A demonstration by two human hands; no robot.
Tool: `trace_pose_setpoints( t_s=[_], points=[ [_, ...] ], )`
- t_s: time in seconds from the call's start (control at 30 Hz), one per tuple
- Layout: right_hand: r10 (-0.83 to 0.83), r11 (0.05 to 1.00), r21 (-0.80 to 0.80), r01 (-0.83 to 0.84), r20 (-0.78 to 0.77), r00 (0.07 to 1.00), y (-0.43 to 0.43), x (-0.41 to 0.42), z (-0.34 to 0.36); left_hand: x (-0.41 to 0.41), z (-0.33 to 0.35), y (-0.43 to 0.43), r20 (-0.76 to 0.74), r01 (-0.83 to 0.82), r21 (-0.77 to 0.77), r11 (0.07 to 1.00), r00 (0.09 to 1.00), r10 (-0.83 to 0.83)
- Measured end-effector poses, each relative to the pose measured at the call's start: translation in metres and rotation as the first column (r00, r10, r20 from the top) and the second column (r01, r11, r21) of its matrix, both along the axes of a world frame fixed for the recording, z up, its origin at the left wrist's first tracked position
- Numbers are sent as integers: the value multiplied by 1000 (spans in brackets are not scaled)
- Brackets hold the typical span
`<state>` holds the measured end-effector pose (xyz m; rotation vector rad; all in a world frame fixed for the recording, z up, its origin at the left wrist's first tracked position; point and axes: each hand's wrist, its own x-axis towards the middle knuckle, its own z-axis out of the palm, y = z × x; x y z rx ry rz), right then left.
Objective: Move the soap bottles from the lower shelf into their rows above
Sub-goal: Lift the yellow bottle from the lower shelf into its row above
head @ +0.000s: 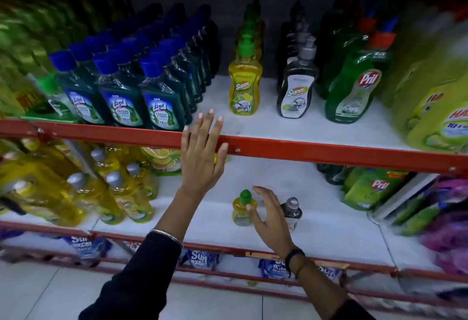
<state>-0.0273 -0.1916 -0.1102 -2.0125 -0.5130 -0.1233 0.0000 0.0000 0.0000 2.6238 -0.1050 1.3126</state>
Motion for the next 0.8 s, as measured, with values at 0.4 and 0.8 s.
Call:
trace_pose_setpoints(
  t_s=[0.4, 0.8],
  points=[
    [-15, 982, -181, -50, -337, 942, 15, 32, -30, 28, -19, 8, 188, -200, 178, 964, 968, 166],
    [51, 989, 143, -25, -183, 982, -15, 10, 49, 22, -12, 6, 119, -204, 160, 966, 975, 186]
  ],
)
